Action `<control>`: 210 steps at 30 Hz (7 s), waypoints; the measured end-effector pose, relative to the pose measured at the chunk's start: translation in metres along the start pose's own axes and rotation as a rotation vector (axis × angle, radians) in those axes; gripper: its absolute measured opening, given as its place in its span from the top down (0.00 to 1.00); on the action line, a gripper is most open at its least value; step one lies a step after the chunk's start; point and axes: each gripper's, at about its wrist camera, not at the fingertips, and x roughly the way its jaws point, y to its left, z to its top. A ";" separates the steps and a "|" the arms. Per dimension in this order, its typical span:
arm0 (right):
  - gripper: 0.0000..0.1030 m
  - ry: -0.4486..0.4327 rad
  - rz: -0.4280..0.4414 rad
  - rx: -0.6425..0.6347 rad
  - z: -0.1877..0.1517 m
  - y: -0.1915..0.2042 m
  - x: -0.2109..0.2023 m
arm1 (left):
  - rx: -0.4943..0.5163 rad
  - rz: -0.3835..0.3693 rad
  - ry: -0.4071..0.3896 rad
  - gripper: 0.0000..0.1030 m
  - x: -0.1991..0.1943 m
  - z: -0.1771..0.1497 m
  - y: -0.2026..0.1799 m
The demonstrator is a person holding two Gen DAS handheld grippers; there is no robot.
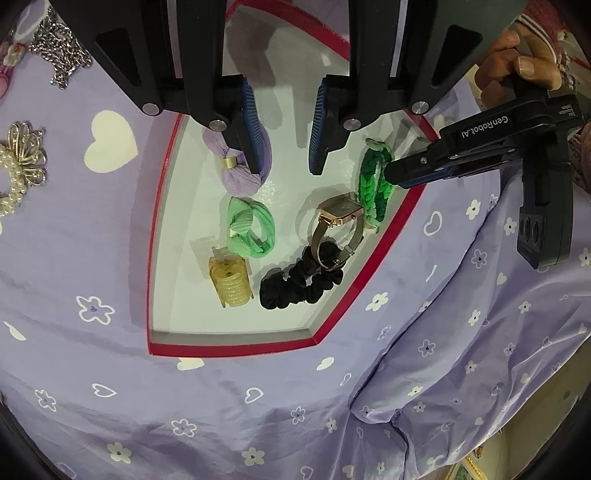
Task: Organize jewelry
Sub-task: 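Drop green band into lid with left tool while right tool drops bow clip, then move both open tools back over the remaining jewelry pile, then grasp silver chain with left tool while right tool grasps pastel beads, then drop silver chain into lid with left tool while right tool drops beads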
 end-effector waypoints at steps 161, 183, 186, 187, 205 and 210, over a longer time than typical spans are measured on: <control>0.88 -0.039 0.065 -0.001 -0.026 -0.003 -0.033 | 0.138 -0.083 -0.103 0.87 -0.035 -0.008 -0.046; 0.87 0.064 0.023 -0.033 -0.022 -0.002 0.000 | 0.090 -0.030 -0.015 0.87 0.003 -0.016 -0.019; 0.86 0.062 0.024 -0.030 -0.022 -0.002 0.001 | 0.082 -0.032 -0.013 0.87 0.002 -0.016 -0.018; 0.86 0.062 0.024 -0.030 -0.022 -0.002 0.001 | 0.082 -0.031 -0.012 0.87 0.002 -0.016 -0.018; 0.77 0.051 0.033 -0.021 -0.026 -0.003 -0.012 | 0.077 -0.028 -0.024 0.83 -0.012 -0.015 -0.020; 0.76 0.029 0.035 -0.013 -0.029 -0.004 -0.024 | 0.079 -0.031 -0.034 0.81 -0.021 -0.016 -0.024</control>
